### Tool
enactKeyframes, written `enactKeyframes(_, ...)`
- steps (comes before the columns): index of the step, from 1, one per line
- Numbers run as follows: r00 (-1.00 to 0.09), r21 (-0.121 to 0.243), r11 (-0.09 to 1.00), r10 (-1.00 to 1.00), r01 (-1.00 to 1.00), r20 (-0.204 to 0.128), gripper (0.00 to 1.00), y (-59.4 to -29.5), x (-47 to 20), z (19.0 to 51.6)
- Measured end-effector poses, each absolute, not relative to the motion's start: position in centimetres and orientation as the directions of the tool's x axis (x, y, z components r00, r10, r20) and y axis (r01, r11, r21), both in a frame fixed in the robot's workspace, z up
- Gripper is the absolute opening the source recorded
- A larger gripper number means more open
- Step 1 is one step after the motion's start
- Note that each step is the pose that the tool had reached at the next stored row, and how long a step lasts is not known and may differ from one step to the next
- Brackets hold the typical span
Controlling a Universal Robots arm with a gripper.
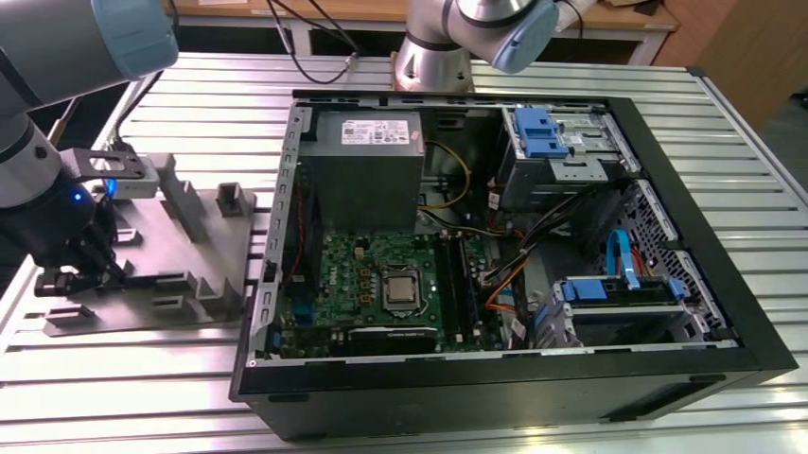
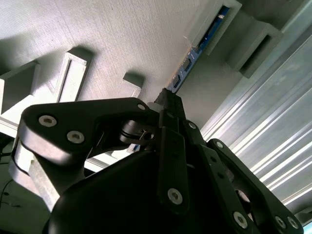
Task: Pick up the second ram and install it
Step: 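Pick up the second ram and move it above second insertion slot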
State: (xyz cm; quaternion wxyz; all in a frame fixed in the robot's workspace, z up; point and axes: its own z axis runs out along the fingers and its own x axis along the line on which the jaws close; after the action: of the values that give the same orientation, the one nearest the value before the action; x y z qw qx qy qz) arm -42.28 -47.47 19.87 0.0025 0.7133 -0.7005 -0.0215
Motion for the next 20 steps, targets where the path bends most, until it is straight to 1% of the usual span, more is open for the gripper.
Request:
enactKeyframes(13, 0.017, 0.034, -0.018, -0.999, -0.999, -0.027, 0.11, -47.5, -42.3, 19.9)
enactKeyframes(20, 0.017, 0.034, -0.018, -0.999, -0.999, -0.027, 0.11, -47.5, -42.3, 21.1)
